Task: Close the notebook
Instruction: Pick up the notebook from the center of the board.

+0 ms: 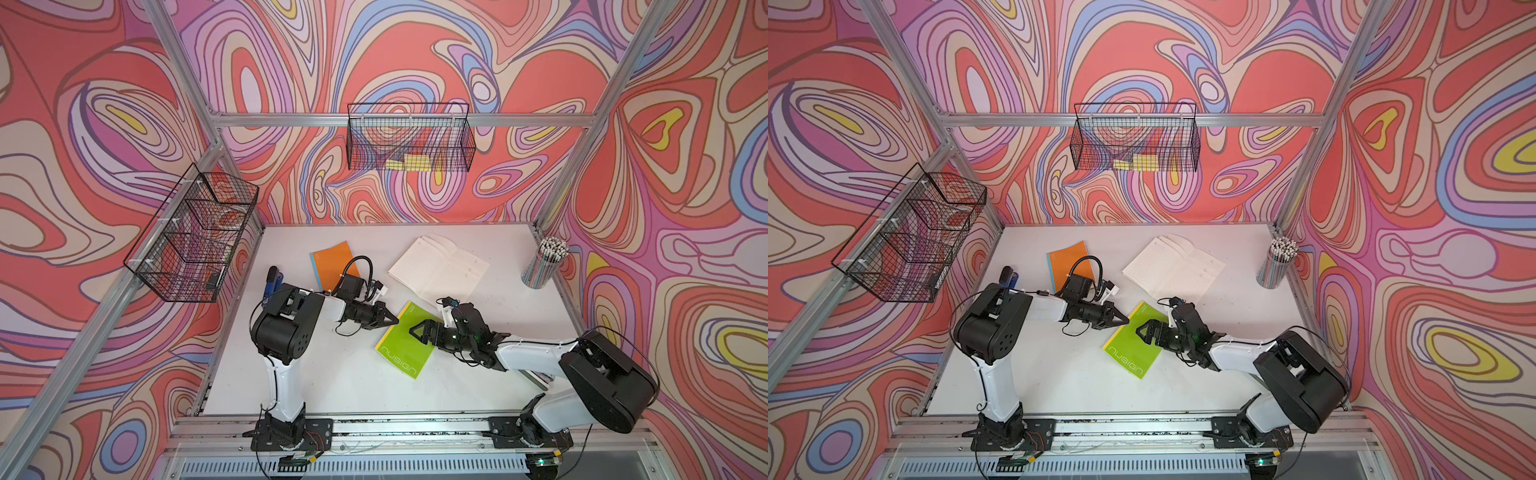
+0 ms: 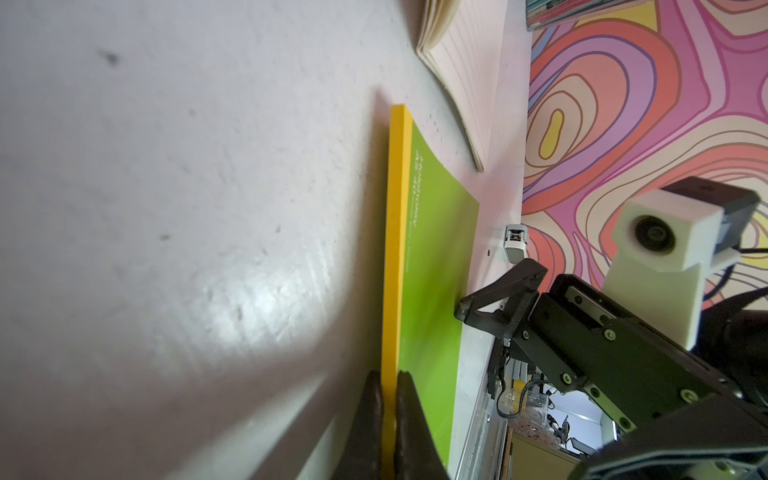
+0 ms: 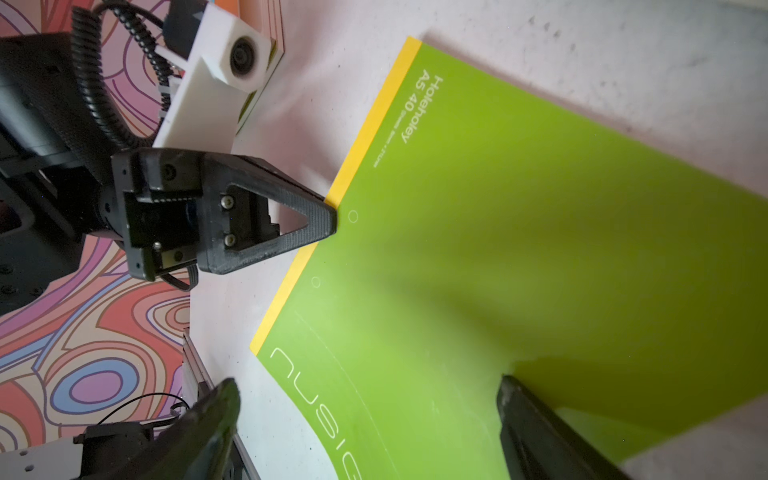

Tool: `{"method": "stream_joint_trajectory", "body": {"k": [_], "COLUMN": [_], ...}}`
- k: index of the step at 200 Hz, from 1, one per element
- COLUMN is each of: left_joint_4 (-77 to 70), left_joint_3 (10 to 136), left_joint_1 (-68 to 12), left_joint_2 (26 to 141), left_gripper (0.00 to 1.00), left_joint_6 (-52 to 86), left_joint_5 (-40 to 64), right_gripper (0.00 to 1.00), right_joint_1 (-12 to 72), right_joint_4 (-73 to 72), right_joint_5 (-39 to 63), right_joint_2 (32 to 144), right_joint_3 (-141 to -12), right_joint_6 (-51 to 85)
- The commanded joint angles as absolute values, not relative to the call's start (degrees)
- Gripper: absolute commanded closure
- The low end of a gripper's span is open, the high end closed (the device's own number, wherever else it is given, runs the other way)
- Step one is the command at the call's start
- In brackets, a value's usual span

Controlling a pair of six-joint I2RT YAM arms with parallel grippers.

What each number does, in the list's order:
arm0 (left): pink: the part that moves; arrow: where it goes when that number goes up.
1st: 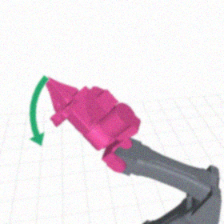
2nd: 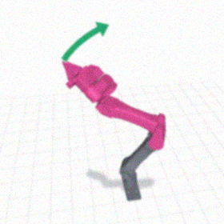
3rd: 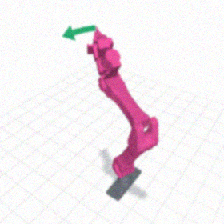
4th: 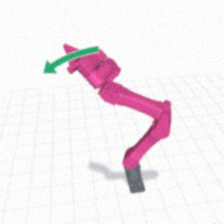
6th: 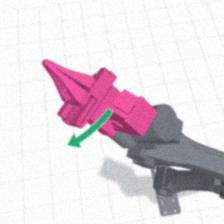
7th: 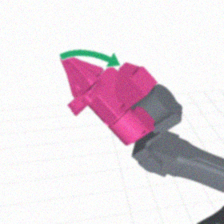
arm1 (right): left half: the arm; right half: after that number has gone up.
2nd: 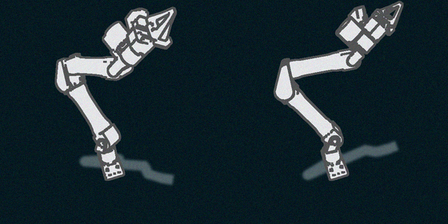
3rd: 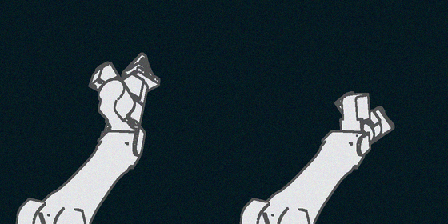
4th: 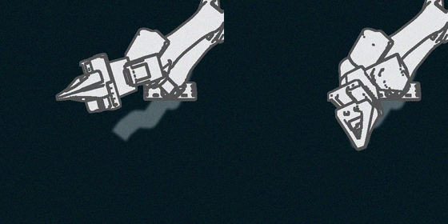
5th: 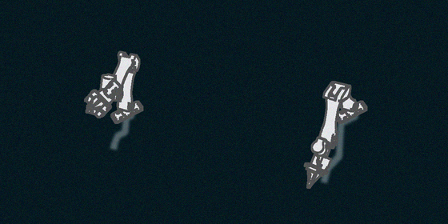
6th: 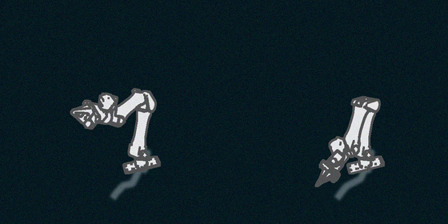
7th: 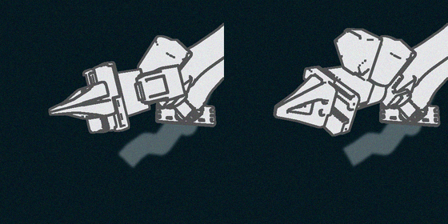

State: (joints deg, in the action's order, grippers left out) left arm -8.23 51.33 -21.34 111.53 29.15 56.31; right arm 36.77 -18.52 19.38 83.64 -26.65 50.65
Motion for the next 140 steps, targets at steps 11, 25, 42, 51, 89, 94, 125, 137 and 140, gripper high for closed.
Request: {"method": "stream_joint_trajectory", "body": {"k": [11, 25, 42, 51, 89, 94, 125, 137, 140], "left_joint_4": [-2.5, 0.2, 1.8, 2.7, 5.9, 6.1, 8.3, 9.3, 9.6], "left_joint_3": [50.8, 51.3, 51.3, 51.4, 52.3, 52.4, 53.5, 54.2, 54.4], "left_joint_1": [-21.6, -21.6, -21.6, -21.7, -21.6, -21.7, -21.6, -21.6, -21.7], "left_joint_2": [106.4, 104.6, 102.3, 101.2, 96.3, 95.7, 92.5, 91.4, 91.1], "left_gripper": [1.0, 1.0, 1.0, 1.0, 1.0, 1.0, 1.0, 1.0, 1.0], "left_joint_6": [27.8, 27.1, 27.2, 27.2, 27.5, 27.7, 28.0, 27.8, 27.7], "left_joint_5": [53.5, 51.8, 50.8, 50.0, 47.9, 47.7, 46.6, 46.2, 46.1], "right_gripper": [0.02, 0.02, 0.01, 0.02, 0.02, 0.02, 0.02, 0.02, 0.02], "right_joint_1": [37.0, 37.0, 37.0, 37.0, 37.0, 37.0, 37.0, 37.0, 37.0], "right_joint_4": [-13.3, -12.0, -10.4, -9.5, -4.9, -4.3, -1.5, -0.9, -0.8], "right_joint_5": [19.3, 19.1, 19.1, 19.1, 18.8, 18.7, 18.3, 18.0, 17.9], "right_joint_2": [81.3, 80.0, 78.3, 77.4, 73.6, 73.3, 71.2, 70.8, 70.7], "right_joint_3": [-26.1, -26.6, -27.3, -27.7, -29.3, -29.6, -31.0, -31.2, -31.3], "right_joint_6": [50.2, 49.9, 49.4, 49.1, 47.8, 47.6, 46.8, 46.7, 46.6]}}
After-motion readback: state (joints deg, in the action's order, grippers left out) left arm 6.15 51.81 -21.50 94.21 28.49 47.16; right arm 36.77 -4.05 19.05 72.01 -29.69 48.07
